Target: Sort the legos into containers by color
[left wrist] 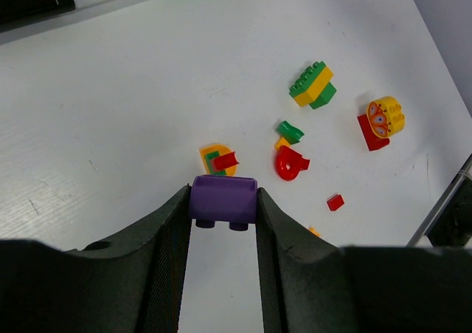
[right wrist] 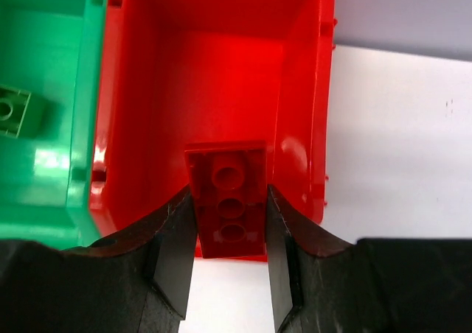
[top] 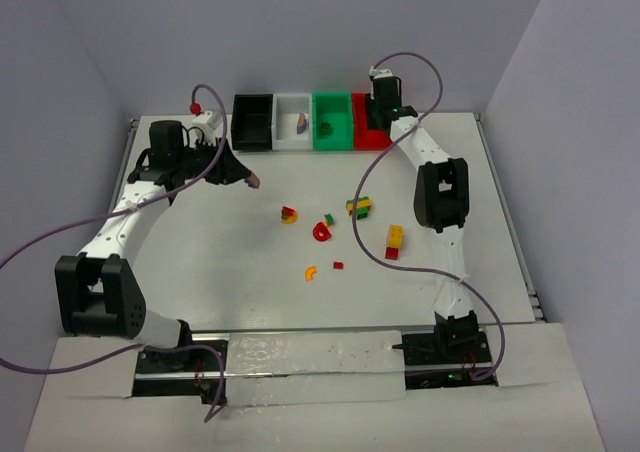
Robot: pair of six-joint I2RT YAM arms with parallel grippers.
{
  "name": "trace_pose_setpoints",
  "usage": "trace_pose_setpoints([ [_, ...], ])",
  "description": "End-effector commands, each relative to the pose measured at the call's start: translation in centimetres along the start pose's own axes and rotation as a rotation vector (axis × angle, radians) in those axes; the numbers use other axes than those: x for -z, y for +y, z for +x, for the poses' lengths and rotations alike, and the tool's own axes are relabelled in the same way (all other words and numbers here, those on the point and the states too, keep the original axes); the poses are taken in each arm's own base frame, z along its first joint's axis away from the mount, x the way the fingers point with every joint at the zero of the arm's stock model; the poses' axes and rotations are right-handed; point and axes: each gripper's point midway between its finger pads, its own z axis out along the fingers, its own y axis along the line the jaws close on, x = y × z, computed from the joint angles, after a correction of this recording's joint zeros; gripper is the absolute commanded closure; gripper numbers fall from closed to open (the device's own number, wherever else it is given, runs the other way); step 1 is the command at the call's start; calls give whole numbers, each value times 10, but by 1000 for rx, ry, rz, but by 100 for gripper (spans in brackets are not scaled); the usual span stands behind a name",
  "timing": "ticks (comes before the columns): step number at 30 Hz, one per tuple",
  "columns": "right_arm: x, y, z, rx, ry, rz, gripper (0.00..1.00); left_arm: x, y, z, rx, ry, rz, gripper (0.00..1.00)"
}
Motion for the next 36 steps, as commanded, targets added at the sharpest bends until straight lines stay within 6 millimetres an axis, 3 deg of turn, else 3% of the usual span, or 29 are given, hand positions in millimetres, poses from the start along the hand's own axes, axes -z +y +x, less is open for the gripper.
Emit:
trace_pose_setpoints([
  [1, 1, -3, -45, -27, -137, 28, 49, -2, 1, -38, -85, -84, -26, 100],
  [6, 3, 1, -53, -37, -157, 13, 21, -7, 8, -59, -129, -107, -61, 100],
  [9, 10, 5, -59, -38, -164, -1, 13, -12, 11, -72, -153, -130, -73, 100],
  [13, 43, 18, -77, -47, -176, -56, 9, -28, 12, -104, -255, -212, -126, 100],
  [15, 59, 26, -80, -43, -180, -83, 1, -41, 17, -124, -300, -254, -181, 100],
  [16, 71, 25, -86, -41, -196, -91, 1, -51, 19, -126, -311, -257, -200, 100],
  [17, 97, 23, -102, -38, -240, -96, 0, -63, 14, -146, -363, -297, -228, 100],
  [18, 104, 19, -101, -39, -240, -94, 0, -70, 17, -154, -377, -315, -254, 100],
  [19, 106, 18, -88, -24, -211, -89, 0, -86, 23, -166, -387, -342, -296, 100],
  [20, 127, 11, -97, -20, -232, -84, 0, -96, 26, -174, -390, -366, -311, 100],
  [21, 120, 10, -81, -9, -196, -76, 0, -103, 28, -179, -394, -384, -322, 100],
  [25, 163, -3, -53, 9, -159, -101, 0, -160, 55, -179, -402, -401, -347, 100],
  [26, 170, -3, -49, 8, -156, -113, 0, -163, 51, -196, -419, -439, -359, 100],
  [31, 199, -8, -11, -1, -95, -150, 0, -205, 82, -201, -425, -468, -415, 100],
  [36, 217, -3, 11, 8, -49, -206, 0, -239, 99, -185, -496, -453, -435, 93],
])
